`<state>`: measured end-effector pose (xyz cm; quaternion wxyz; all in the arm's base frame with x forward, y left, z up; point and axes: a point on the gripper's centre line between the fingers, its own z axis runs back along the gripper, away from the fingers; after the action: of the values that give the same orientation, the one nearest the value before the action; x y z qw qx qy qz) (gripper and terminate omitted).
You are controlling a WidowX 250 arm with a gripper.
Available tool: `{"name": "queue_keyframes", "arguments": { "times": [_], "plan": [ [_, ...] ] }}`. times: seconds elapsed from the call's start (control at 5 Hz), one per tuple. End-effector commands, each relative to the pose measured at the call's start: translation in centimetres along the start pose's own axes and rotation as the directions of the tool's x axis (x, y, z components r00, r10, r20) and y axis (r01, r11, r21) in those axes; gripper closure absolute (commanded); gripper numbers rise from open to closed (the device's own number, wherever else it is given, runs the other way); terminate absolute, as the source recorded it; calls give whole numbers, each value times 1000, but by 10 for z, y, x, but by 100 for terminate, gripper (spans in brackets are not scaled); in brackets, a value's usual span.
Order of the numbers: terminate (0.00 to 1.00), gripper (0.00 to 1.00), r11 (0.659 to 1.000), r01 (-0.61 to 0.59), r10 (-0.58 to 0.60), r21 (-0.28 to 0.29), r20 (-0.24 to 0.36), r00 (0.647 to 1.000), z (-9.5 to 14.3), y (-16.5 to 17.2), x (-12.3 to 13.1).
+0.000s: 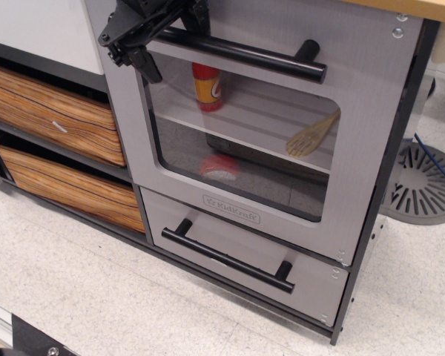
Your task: Open oven
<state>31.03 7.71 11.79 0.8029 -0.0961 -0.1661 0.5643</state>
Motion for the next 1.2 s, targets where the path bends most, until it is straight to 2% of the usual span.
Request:
{"name": "queue_keyframes", "arguments": {
  "times": [0.0, 0.2, 0.4, 0.6, 0.8, 1.0],
  "plan": [
    [0, 0, 995, 96, -96, 10, 7, 995, 24, 16, -1],
    [0, 0, 981, 188, -186, 50, -32, 982, 42, 20, -6],
    [0, 0, 959, 258, -243, 116, -129, 961, 73, 20, -13],
    [0, 0, 931, 345, -322, 115, -184, 929, 100, 21, -21],
    [0, 0, 914, 398, -376, 81, -202, 904, 117, 8, -21],
    [0, 0, 925, 361, -352, 121, -92, 931, 102, -11, -11]
  ]
}}
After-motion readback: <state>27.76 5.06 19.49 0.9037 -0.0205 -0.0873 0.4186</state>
